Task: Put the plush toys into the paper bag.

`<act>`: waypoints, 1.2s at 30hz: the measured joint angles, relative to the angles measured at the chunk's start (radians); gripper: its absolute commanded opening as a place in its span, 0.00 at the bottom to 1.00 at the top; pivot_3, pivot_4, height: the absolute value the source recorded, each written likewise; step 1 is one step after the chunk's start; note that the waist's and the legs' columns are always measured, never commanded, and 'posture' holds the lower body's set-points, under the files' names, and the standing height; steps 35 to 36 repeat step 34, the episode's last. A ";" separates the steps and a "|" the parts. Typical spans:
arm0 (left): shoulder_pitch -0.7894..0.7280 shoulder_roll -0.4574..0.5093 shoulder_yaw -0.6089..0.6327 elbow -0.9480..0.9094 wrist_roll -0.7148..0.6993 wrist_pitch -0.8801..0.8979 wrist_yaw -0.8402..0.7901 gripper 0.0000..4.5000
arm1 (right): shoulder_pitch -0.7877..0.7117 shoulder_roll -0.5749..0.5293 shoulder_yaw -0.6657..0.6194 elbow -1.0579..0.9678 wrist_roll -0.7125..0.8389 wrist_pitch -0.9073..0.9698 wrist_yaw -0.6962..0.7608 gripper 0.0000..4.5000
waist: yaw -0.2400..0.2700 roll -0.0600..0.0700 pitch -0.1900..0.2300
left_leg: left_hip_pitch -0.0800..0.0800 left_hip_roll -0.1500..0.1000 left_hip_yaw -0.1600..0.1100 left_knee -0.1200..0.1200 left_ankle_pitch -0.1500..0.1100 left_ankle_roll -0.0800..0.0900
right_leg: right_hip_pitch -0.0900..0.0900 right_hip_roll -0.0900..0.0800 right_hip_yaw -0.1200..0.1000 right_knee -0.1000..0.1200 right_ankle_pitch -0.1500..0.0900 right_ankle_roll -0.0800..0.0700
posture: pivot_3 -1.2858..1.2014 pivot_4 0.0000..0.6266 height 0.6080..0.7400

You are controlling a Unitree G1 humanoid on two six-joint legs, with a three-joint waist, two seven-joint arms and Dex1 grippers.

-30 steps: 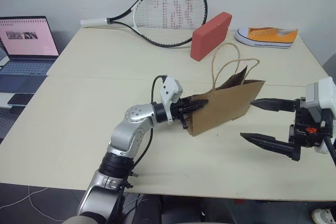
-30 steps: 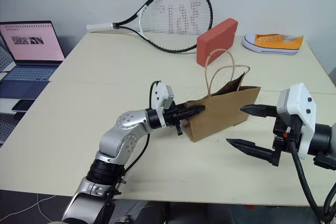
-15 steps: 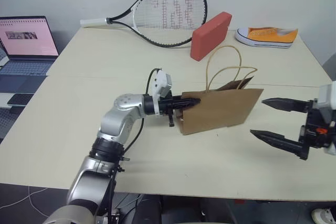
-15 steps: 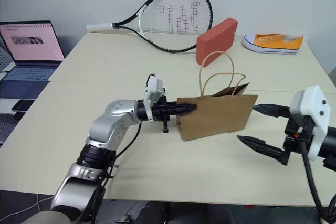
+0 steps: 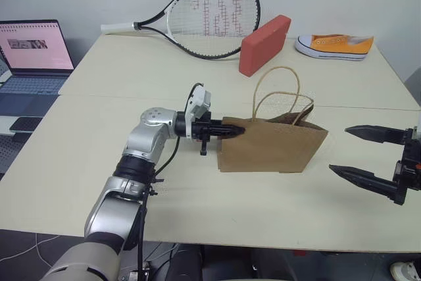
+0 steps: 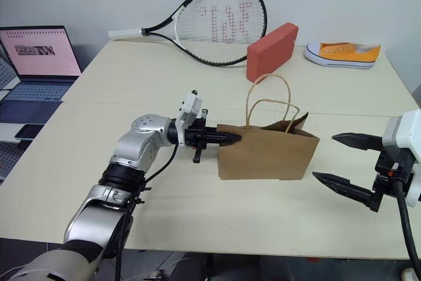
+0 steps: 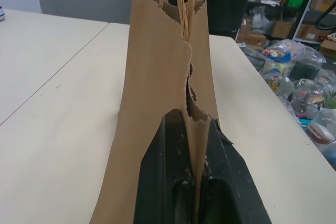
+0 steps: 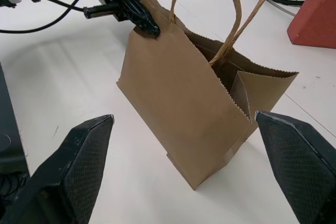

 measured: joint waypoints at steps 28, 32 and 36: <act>0.445 0.539 0.313 -0.554 0.051 0.177 0.215 1.00 | -0.191 -0.212 0.199 0.488 -0.298 -0.263 0.330 1.00 | -0.007 0.000 0.000 | 0.002 0.002 0.001 -0.006 0.000 0.000 | -0.002 0.000 -0.001 0.001 -0.003 -0.005 | 0.52 0.24 1.00; 0.493 0.584 0.388 -0.606 -0.002 0.240 0.219 1.00 | -0.246 -0.247 0.235 0.561 -0.312 -0.293 0.414 1.00 | -0.004 0.000 0.000 | 0.002 0.002 0.001 -0.006 0.000 0.000 | -0.002 -0.001 -0.001 0.000 -0.003 -0.006 | 0.52 0.24 1.00; 0.497 0.587 0.393 -0.606 -0.017 0.250 0.219 1.00 | -0.278 -0.250 0.263 0.575 -0.312 -0.300 0.429 1.00 | -0.005 0.000 0.000 | 0.002 0.002 0.002 -0.005 0.000 0.000 | -0.002 -0.001 -0.001 0.000 -0.004 -0.006 | 0.52 0.24 1.00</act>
